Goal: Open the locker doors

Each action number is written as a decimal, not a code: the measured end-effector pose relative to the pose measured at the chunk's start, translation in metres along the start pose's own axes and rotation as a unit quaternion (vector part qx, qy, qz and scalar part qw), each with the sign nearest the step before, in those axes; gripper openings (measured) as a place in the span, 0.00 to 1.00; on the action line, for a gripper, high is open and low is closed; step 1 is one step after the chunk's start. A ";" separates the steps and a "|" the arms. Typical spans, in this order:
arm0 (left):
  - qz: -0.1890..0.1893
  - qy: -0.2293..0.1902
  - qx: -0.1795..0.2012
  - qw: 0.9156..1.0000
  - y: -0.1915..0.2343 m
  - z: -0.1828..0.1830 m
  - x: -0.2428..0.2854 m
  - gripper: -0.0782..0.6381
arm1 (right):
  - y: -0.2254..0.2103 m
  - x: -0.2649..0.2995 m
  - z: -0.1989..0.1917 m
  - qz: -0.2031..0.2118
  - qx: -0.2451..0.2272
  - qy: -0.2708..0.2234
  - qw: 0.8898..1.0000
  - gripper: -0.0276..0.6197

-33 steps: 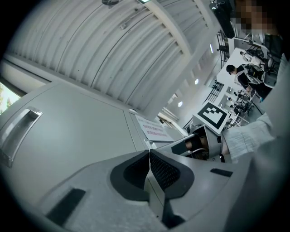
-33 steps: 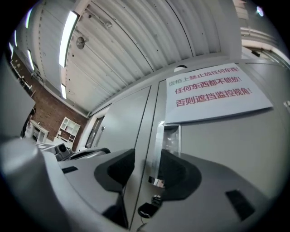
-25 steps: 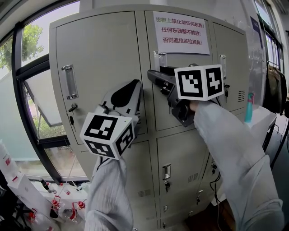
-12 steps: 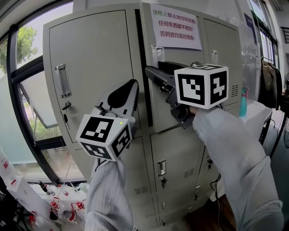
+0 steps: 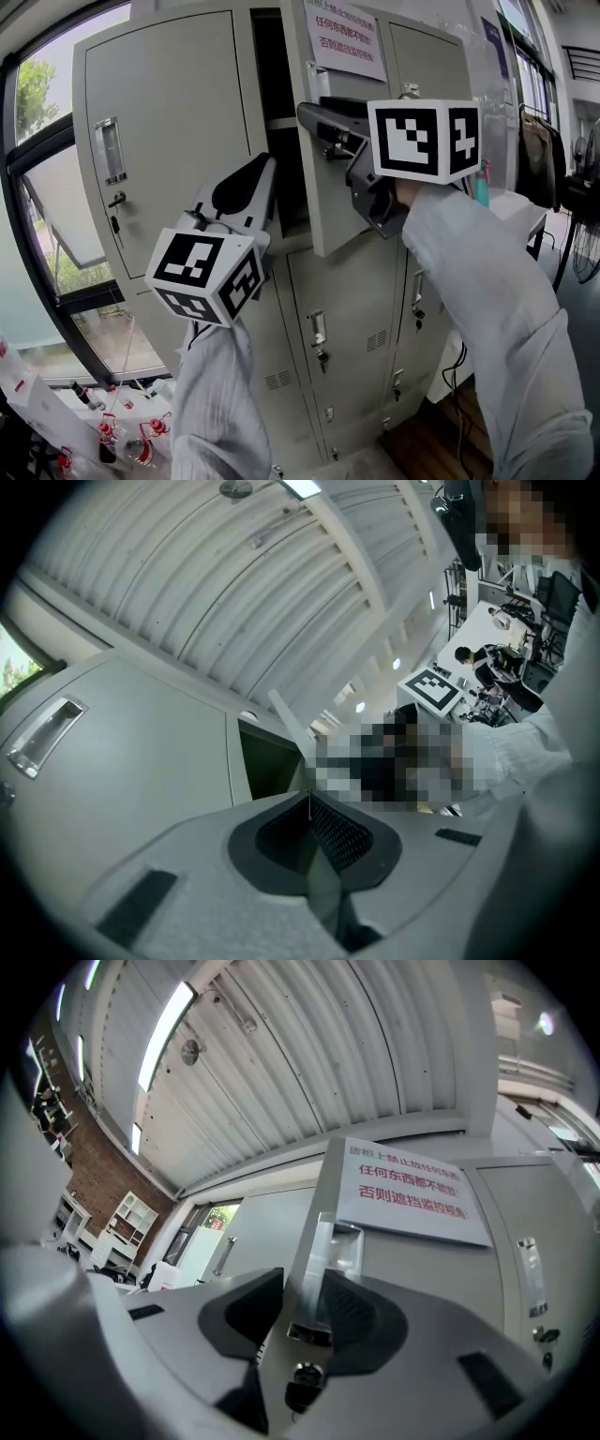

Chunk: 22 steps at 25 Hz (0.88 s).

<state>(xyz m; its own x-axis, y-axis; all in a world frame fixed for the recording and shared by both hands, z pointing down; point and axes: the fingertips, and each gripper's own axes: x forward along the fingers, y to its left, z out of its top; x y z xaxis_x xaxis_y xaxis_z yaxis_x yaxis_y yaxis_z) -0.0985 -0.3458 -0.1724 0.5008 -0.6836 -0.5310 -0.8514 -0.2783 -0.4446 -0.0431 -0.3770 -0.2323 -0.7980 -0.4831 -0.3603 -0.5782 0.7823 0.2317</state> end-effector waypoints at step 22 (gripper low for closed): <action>-0.062 -0.007 -0.063 0.996 -0.078 -0.007 0.012 0.13 | -0.034 -0.133 0.044 -0.040 -0.024 -0.019 0.999 0.25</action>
<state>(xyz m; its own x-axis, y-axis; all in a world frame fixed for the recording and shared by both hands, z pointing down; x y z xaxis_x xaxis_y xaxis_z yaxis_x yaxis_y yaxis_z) -0.0276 -0.3370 -0.1386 0.6041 -0.6297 -0.4884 -0.7957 -0.4424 -0.4137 0.0901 -0.3221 -0.2325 -0.7419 -0.5277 -0.4136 -0.6486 0.7211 0.2435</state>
